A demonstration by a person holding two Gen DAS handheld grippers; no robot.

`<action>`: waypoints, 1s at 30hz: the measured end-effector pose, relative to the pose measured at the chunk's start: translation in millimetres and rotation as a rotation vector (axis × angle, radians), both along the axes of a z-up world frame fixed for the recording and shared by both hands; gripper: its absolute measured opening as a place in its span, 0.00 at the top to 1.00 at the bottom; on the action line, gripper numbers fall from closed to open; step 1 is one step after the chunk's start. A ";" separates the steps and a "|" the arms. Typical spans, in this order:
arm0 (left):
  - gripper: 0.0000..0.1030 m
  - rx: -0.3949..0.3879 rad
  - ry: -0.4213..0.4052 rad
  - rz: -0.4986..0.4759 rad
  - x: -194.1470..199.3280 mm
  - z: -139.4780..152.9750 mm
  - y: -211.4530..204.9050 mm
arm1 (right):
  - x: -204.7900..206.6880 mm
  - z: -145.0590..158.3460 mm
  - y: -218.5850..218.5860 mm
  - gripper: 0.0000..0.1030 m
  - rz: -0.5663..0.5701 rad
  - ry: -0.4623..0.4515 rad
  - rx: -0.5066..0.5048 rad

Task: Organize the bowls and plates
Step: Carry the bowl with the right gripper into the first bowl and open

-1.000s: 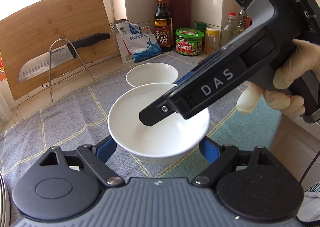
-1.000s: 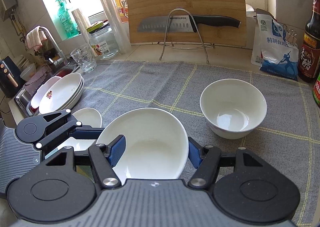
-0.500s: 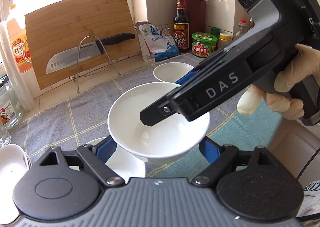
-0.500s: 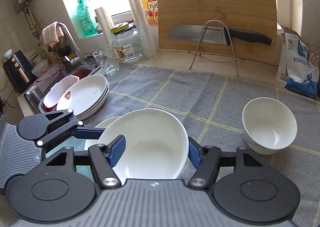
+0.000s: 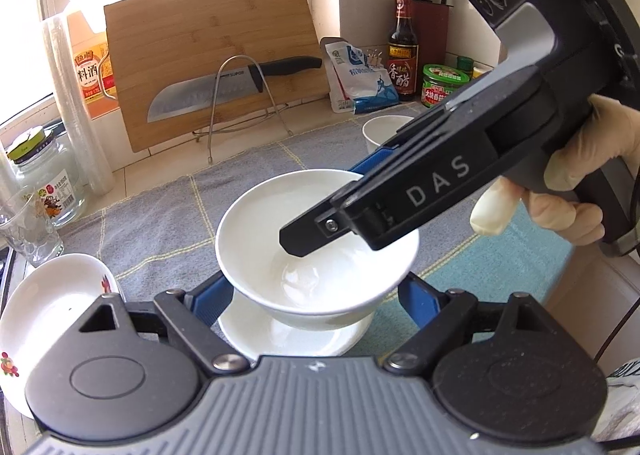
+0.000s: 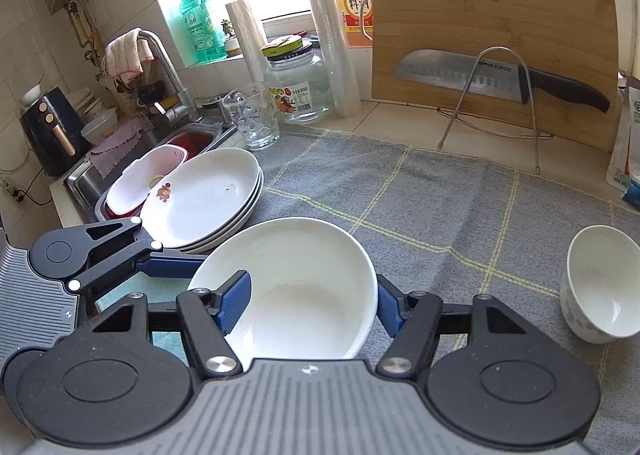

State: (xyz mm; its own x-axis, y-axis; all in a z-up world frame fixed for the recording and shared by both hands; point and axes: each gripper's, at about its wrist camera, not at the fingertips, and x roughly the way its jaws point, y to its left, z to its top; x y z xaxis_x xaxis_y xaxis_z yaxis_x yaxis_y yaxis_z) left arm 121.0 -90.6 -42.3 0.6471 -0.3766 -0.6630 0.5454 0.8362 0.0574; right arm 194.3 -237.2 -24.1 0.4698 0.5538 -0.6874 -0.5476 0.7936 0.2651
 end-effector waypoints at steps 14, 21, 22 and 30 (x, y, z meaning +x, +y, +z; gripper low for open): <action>0.14 -0.001 0.045 -0.007 8.0 -14.1 14.0 | 4.4 -15.9 23.0 0.31 -0.017 0.026 -0.040; 0.14 0.000 0.060 -0.015 11.3 -17.7 13.8 | 6.3 -19.8 23.1 0.31 -0.028 0.040 -0.041; 0.14 0.002 0.061 -0.017 11.5 -18.0 13.4 | 6.7 -20.5 22.7 0.31 -0.030 0.042 -0.041; 0.14 0.012 0.068 -0.018 13.2 -21.4 10.6 | 6.4 -25.0 22.2 0.30 -0.033 0.050 -0.039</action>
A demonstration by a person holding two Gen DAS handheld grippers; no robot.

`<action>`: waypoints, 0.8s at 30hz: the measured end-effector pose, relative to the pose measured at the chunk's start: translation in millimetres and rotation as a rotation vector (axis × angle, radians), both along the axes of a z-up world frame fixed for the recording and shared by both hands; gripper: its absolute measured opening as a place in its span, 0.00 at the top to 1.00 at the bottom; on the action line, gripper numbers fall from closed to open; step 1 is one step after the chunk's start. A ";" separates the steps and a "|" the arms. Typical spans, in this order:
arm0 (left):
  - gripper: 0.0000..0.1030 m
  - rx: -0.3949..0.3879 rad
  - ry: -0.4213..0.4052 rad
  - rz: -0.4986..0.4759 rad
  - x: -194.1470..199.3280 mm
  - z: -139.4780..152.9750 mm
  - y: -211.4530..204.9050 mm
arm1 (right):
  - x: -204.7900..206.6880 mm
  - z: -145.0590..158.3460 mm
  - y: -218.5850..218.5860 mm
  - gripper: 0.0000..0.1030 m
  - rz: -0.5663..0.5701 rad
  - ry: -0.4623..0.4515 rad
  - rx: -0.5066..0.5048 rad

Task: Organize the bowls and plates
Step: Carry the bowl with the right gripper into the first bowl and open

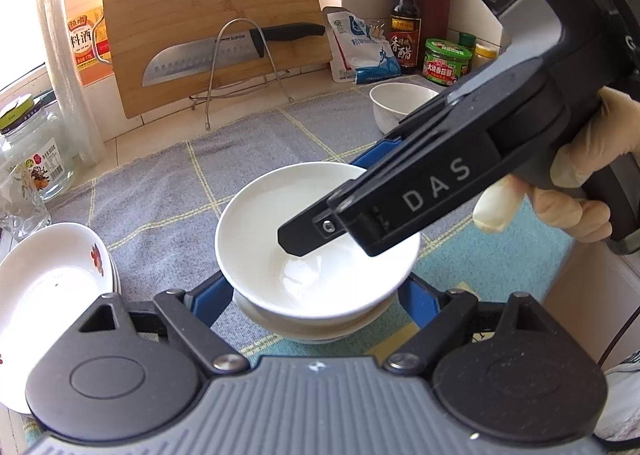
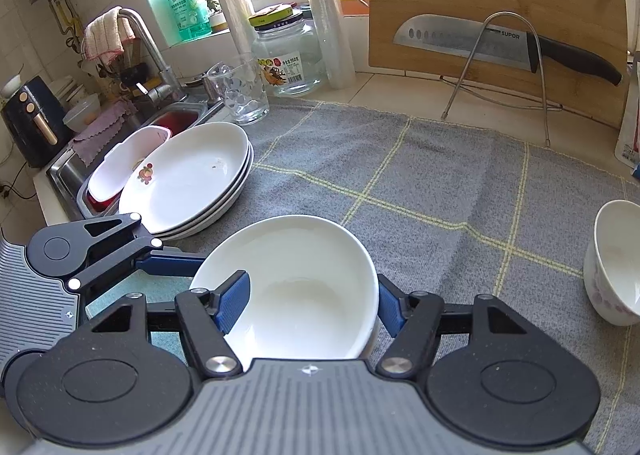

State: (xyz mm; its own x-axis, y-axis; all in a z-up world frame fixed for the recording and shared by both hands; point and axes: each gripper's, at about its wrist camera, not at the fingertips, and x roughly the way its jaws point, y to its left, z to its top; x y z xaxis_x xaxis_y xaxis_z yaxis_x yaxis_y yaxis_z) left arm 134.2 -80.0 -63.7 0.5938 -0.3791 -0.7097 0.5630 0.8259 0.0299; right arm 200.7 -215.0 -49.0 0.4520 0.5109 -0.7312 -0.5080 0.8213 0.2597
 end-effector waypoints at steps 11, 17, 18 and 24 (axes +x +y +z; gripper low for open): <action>0.07 -0.008 0.004 0.024 1.3 -2.1 3.0 | -2.5 -0.2 3.2 0.07 0.006 -0.016 0.002; 0.07 -0.008 -0.003 0.011 -4.7 0.6 5.1 | -5.9 4.1 -0.6 0.01 -0.009 -0.040 0.006; 0.07 -0.010 -0.004 0.010 -5.9 1.6 5.4 | -6.2 4.3 -1.5 0.01 -0.012 -0.041 0.007; 0.07 -0.018 -0.025 -0.005 -14.2 11.6 5.3 | -10.2 7.2 -8.6 0.00 -0.037 -0.052 0.015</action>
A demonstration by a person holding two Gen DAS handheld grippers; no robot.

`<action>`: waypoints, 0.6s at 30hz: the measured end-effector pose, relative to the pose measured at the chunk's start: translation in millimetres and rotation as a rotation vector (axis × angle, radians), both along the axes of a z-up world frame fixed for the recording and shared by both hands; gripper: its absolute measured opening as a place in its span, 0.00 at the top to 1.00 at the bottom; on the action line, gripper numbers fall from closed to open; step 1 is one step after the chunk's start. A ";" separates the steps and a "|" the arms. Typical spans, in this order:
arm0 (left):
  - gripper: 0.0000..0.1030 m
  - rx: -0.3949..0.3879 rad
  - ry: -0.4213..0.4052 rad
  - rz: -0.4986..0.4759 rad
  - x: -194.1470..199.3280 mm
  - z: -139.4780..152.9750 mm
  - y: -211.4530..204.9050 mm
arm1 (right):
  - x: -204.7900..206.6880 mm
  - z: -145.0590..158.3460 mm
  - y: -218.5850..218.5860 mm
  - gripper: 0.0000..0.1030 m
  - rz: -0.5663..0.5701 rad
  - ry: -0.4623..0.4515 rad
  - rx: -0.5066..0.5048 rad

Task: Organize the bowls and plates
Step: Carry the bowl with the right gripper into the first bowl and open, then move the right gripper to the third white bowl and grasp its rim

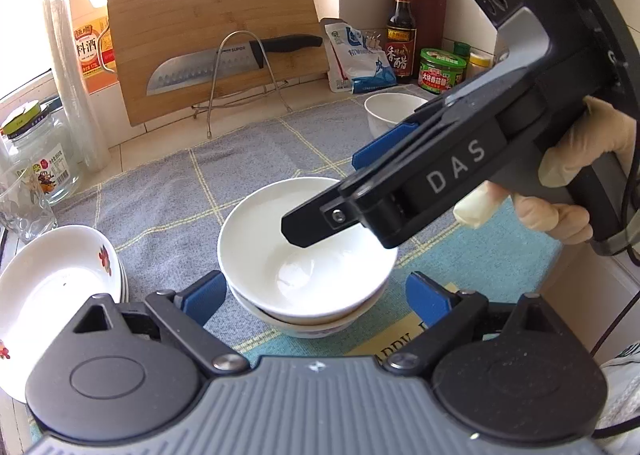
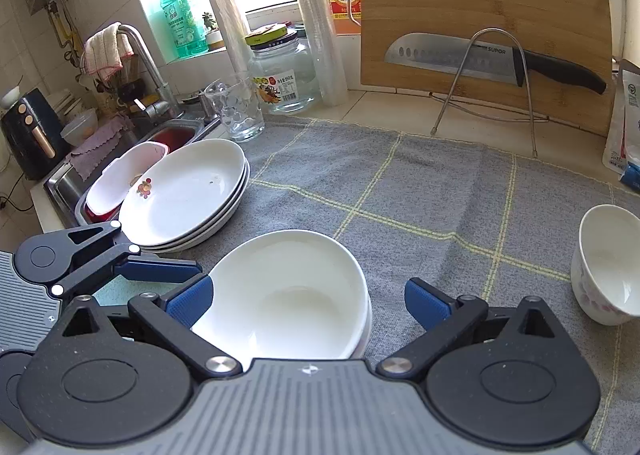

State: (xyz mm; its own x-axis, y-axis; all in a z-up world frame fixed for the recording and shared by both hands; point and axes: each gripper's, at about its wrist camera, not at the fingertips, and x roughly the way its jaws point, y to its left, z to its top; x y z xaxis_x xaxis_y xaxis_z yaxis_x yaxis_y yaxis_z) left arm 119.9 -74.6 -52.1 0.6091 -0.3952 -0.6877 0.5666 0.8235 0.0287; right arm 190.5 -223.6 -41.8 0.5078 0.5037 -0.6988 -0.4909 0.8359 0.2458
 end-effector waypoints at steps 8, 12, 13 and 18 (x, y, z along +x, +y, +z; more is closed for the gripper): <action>0.06 -0.016 -0.049 -0.007 -2.1 15.7 -7.9 | -5.9 7.6 -20.2 0.00 -0.038 -0.024 -0.019; 0.06 -0.035 -0.072 -0.017 -0.1 22.1 -23.1 | -8.2 9.5 -37.2 0.00 -0.063 -0.039 -0.036; 0.06 -0.039 -0.075 -0.021 0.4 23.1 -27.4 | -8.5 9.5 -41.2 0.00 -0.068 -0.041 -0.038; 0.06 -0.054 -0.093 -0.036 3.0 23.3 -52.5 | -9.0 7.2 -70.0 0.00 -0.095 -0.048 -0.057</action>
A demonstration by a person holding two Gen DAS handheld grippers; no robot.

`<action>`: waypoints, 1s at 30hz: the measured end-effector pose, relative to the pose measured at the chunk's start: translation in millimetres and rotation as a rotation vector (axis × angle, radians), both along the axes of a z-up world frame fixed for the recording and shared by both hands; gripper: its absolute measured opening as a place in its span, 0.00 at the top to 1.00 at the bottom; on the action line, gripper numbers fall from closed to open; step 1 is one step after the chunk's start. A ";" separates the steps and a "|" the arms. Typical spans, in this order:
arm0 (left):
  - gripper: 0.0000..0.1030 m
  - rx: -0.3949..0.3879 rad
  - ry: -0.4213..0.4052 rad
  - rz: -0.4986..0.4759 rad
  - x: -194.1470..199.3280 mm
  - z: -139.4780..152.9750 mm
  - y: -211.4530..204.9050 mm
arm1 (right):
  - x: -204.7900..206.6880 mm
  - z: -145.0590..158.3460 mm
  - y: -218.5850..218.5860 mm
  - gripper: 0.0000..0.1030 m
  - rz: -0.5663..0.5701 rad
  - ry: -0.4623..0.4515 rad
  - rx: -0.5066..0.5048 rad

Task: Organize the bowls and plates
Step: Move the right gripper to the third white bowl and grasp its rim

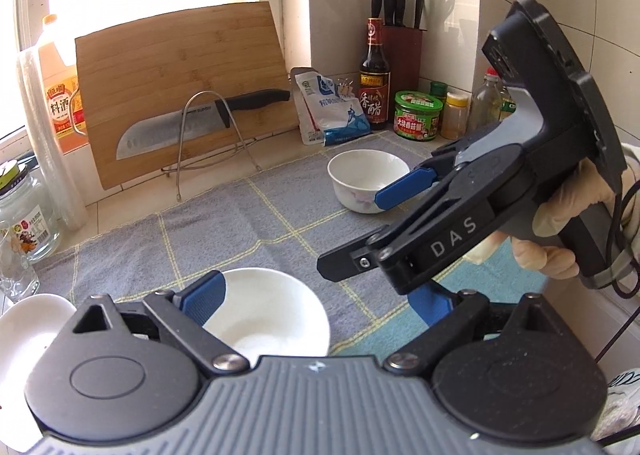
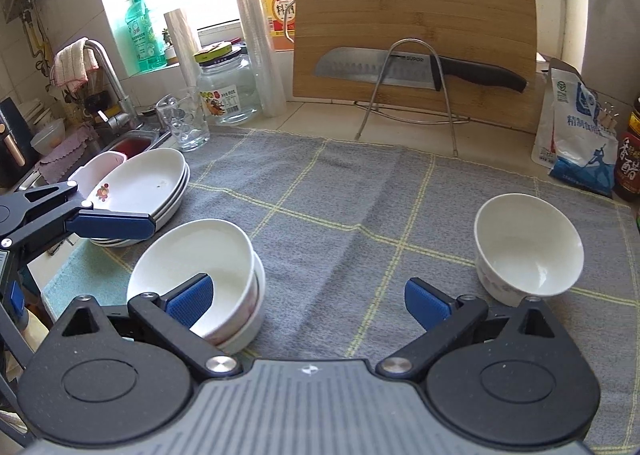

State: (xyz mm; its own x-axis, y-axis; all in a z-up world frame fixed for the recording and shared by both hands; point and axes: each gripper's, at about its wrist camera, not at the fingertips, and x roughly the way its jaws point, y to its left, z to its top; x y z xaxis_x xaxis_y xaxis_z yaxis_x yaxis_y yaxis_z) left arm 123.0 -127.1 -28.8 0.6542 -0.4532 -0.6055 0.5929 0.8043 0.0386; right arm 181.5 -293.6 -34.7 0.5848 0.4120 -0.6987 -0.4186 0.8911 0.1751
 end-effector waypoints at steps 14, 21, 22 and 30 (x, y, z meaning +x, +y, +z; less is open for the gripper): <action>0.06 -0.008 -0.020 -0.055 23.6 -26.2 -100.1 | 17.3 -8.5 -103.8 0.00 -0.092 -0.044 -0.172; 0.06 0.021 -0.041 0.009 56.5 -56.1 -135.4 | 48.6 -13.8 -142.9 0.00 -0.116 -0.033 -0.129; 0.06 0.029 -0.042 0.023 62.0 -60.3 -141.2 | 53.4 -15.4 -146.0 0.00 -0.111 -0.034 -0.129; 0.06 0.039 -0.061 0.080 91.9 -73.9 -170.2 | 89.2 -25.7 -155.2 0.01 -0.017 -0.008 -0.069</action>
State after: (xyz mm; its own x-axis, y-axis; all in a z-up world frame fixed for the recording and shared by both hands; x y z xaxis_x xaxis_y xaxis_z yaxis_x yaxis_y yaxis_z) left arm 214.8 -297.3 -102.7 0.7232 -0.3751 -0.5799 0.5228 0.8460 0.1049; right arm 270.7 -448.9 -60.4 0.5975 0.3530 -0.7200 -0.4041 0.9081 0.1098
